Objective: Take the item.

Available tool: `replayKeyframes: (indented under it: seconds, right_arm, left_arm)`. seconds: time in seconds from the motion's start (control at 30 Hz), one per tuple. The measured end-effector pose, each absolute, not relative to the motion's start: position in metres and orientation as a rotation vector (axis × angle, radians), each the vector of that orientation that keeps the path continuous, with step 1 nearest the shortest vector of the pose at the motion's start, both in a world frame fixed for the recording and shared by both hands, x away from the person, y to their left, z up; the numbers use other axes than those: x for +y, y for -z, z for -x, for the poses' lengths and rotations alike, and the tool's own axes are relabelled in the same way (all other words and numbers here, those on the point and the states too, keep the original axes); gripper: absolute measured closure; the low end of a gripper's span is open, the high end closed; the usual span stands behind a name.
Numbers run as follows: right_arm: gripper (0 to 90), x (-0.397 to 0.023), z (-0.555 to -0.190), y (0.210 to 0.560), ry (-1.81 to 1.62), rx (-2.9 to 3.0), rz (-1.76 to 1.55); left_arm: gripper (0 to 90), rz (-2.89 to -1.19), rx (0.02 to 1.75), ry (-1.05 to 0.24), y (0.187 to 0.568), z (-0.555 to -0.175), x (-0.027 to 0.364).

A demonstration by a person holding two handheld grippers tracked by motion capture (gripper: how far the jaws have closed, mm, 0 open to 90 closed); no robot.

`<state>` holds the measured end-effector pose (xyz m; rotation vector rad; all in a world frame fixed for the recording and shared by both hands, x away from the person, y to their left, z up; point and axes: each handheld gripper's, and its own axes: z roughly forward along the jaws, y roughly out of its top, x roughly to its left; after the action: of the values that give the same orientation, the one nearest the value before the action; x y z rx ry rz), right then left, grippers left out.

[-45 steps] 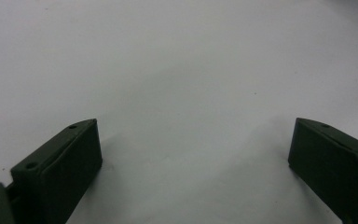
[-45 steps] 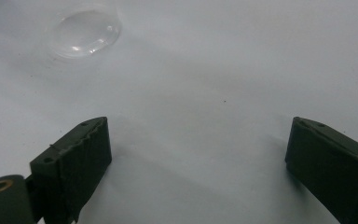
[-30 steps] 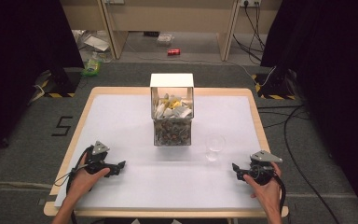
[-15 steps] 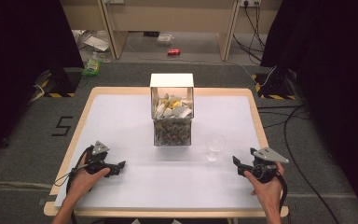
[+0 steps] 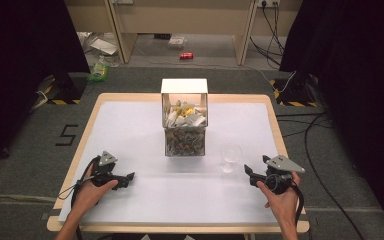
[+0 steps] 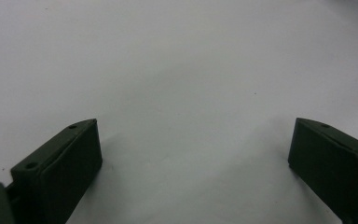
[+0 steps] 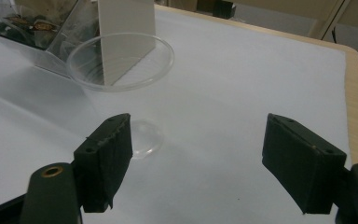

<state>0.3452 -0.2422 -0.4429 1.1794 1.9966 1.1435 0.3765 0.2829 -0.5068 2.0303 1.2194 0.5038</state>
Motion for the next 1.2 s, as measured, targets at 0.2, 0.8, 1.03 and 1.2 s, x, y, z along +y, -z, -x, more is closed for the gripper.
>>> replayKeyframes:
  seconds: [0.2,0.8,1.03,1.2]
  right_arm:
    - [26.1,-0.235,-0.345,0.433,-1.163,1.996,-1.148]
    - [28.2,-0.224,-0.347,0.400,-1.215,1.975,-1.083]
    - [28.6,-0.217,-0.350,0.391,-1.230,1.970,-1.062]
    - [28.9,-0.210,-0.352,0.385,-1.242,1.973,-1.042]
  left_arm:
    - [1.8,-2.030,1.219,-0.503,0.507,-0.377,0.283]
    - [1.8,-2.031,1.218,-0.504,0.507,-0.377,0.283]
    - [1.8,-2.030,1.218,-0.504,0.507,-0.377,0.283]
    - [1.8,-2.030,1.218,-0.504,0.507,-0.377,0.283]
